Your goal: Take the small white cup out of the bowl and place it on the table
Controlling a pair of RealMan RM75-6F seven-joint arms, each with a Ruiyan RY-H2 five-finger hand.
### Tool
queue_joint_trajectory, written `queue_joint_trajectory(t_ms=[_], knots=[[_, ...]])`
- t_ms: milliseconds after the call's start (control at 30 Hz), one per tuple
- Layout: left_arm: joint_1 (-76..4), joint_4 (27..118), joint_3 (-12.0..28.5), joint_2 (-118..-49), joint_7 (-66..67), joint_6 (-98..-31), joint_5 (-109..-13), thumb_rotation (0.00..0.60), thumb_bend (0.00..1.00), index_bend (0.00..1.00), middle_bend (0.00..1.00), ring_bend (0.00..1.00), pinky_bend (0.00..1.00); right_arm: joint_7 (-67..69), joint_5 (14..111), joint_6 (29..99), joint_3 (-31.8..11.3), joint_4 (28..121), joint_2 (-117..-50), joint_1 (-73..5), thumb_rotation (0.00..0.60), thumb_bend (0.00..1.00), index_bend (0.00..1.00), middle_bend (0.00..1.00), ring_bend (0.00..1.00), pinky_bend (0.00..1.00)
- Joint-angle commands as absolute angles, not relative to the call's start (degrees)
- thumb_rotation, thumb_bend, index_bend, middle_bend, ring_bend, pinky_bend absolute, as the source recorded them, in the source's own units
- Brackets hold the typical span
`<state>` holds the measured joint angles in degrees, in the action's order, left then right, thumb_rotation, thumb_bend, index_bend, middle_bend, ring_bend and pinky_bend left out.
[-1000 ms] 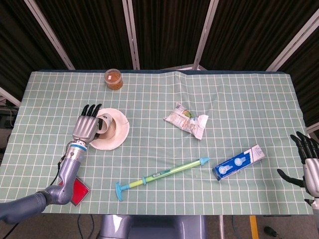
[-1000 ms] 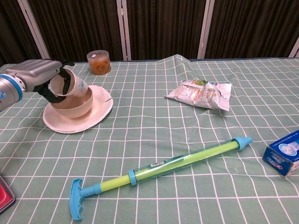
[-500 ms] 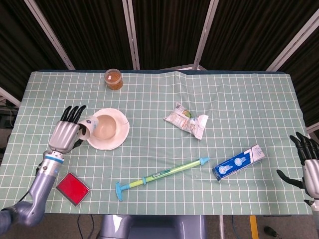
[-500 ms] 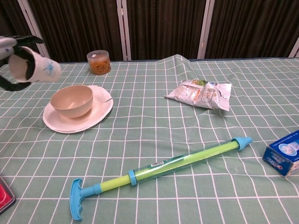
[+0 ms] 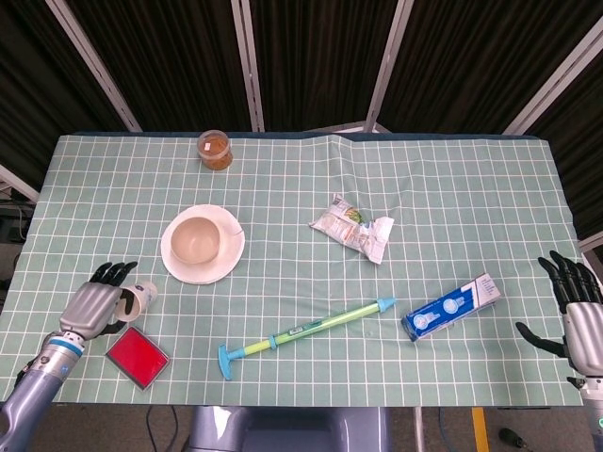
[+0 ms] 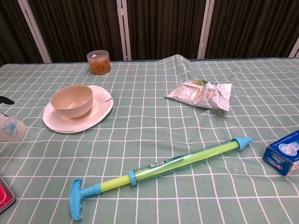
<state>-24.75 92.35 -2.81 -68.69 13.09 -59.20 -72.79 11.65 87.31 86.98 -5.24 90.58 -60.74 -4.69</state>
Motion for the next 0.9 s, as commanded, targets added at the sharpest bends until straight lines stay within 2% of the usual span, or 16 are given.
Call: queue_joint_trajectory(t_ms=[33,267,367,567,633,900], knots=[[-26.6,90.7,-2.1,-70.0,15.8,-55.2,-68.8,0.600,0.45,0.62,0.00,0.00,0.00,11.7,87.1,86.9,-5.3,90.5,-60.7,-4.7,0.600,0.09,0.07,0.00,0.00,0.00],[-28.8,91.5,-1.1,-70.7,20.5,-51.6,-62.3,0.600,0.45,0.59,0.00,0.00,0.00,12.1,86.9,87.0,-5.4,90.4,-60.6,-4.6,0.600,0.09,0.07,0.00,0.00,0.00],[-29.2,92.4,-0.9,-70.9,21.6,-52.0,-61.5,0.600,0.45,0.53,0.00,0.00,0.00,12.2,86.9,87.1,-5.4,90.4,-60.5,-4.5,0.600,0.09,0.07,0.00,0.00,0.00],[-28.8,93.8,-1.1,-70.4,22.2,-53.9,-62.7,0.600,0.44,0.30,0.00,0.00,0.00,12.0,87.1,87.3,-5.2,90.4,-60.6,-4.4,0.600,0.09,0.07,0.00,0.00,0.00],[-28.4,94.6,-1.2,-69.7,21.9,-54.8,-63.4,0.600,0.44,0.25,0.00,0.00,0.00,11.8,87.2,87.2,-5.2,90.4,-60.6,-4.4,0.600,0.09,0.07,0.00,0.00,0.00],[-25.5,98.6,-2.0,-65.6,19.0,-59.9,-68.0,0.600,0.41,0.16,0.00,0.00,0.00,11.4,87.3,87.1,-5.1,90.5,-60.8,-4.5,0.600,0.09,0.07,0.00,0.00,0.00]])
